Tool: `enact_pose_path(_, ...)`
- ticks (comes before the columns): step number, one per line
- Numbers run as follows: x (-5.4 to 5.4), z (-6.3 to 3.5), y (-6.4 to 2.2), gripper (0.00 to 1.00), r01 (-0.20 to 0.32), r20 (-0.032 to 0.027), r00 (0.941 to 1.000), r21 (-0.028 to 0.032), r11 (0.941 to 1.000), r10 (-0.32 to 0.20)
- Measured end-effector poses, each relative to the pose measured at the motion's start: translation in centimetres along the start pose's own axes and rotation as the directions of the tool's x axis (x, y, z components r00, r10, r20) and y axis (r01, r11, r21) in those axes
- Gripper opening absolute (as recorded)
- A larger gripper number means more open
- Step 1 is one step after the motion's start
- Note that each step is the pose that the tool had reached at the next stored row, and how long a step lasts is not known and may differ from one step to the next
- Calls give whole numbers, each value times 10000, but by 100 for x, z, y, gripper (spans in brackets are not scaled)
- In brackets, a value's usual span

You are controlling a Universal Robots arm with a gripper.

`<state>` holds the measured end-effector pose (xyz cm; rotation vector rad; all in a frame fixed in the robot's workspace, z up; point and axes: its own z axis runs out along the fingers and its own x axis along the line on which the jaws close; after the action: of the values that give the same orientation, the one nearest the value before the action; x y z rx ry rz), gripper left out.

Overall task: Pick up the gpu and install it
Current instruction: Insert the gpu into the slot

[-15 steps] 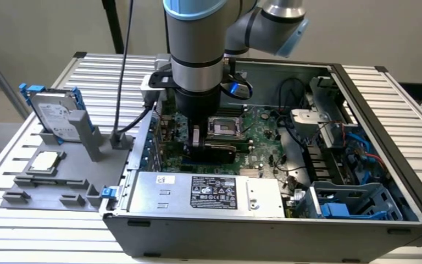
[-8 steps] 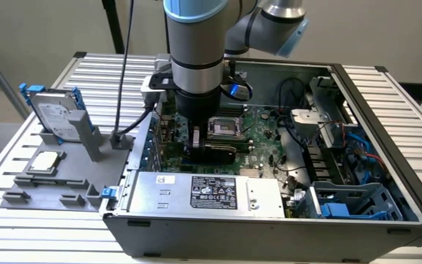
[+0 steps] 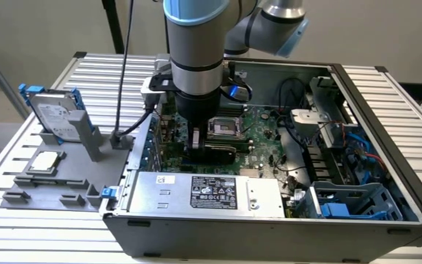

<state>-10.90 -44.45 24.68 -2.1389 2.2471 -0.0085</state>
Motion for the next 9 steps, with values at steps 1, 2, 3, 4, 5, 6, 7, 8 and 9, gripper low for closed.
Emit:
enact_pose_path(1,1,-6,0,33,2,-7,10000,-4,10000,-2)
enact_pose_path(2,1,-17,-1,40,2,-7,10000,-7,10000,-2)
enact_pose_path(3,0,-40,-2,40,2,-5,10000,-8,10000,-2)
enact_pose_path(4,-1,-80,-4,40,2,-7,10000,-12,10000,-2)
enact_pose_path(5,-2,-126,-7,40,2,-6,10000,-16,10000,-2)
enact_pose_path(6,-3,-172,-10,40,2,-8,10000,-19,10000,-2)
enact_pose_path(7,-4,-216,-13,40,2,-7,10000,-21,10000,-2)
enact_pose_path(8,-6,-263,-16,40,2,-8,10000,-23,10000,-2)
enact_pose_path(9,-7,-307,-19,40,1,-7,10000,-24,10000,-1)
